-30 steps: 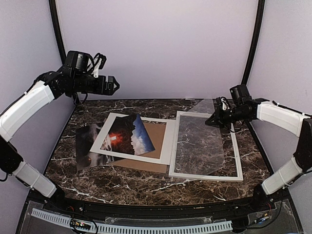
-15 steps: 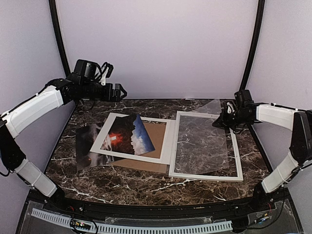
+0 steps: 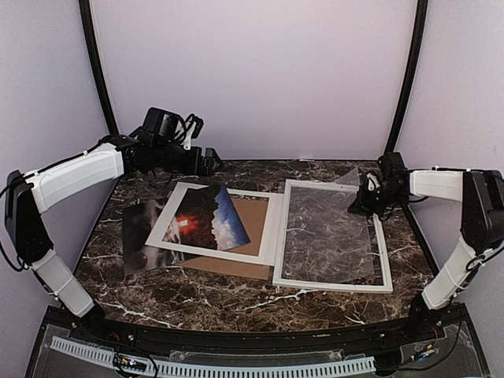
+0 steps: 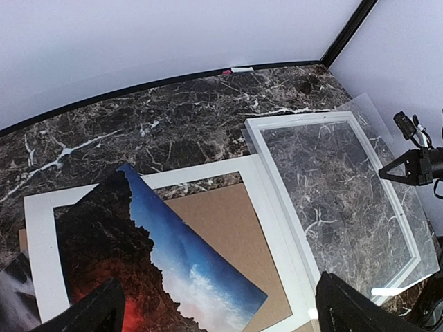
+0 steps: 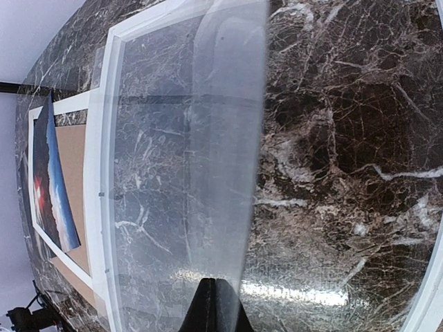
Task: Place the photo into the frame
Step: Place the glass panel at the frame body.
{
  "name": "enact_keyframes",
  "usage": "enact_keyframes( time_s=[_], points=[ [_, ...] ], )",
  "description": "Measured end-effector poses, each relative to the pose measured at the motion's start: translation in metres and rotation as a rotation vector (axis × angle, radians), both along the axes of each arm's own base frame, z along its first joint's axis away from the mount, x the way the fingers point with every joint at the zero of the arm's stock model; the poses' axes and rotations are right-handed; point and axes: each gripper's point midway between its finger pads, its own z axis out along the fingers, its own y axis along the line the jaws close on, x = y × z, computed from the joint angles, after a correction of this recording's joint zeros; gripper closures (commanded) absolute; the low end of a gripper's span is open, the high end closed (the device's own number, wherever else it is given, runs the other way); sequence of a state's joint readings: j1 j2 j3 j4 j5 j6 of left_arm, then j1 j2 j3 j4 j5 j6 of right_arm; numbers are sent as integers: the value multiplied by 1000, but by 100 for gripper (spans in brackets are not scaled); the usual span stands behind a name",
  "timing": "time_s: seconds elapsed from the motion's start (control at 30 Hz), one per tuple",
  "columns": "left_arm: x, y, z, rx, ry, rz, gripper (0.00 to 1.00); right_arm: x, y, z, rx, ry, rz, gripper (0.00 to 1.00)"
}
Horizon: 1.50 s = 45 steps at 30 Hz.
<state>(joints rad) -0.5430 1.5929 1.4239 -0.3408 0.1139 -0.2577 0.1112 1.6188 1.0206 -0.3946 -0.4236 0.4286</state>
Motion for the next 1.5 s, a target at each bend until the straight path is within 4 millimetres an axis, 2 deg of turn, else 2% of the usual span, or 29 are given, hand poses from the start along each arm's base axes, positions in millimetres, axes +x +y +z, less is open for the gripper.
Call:
enact_keyframes(
  time_s=[0.2, 0.4, 1.5],
  points=[
    [-2, -16, -17, 15, 26, -29, 1, 1, -5, -5, -23, 0, 4, 100],
    [-2, -23, -25, 20, 33, -42, 1, 2, -10, -9, -40, 4, -1, 100],
    [-3, -27, -25, 19, 30, -49, 1, 9, -14, -15, -85, 0, 42, 100]
  ],
)
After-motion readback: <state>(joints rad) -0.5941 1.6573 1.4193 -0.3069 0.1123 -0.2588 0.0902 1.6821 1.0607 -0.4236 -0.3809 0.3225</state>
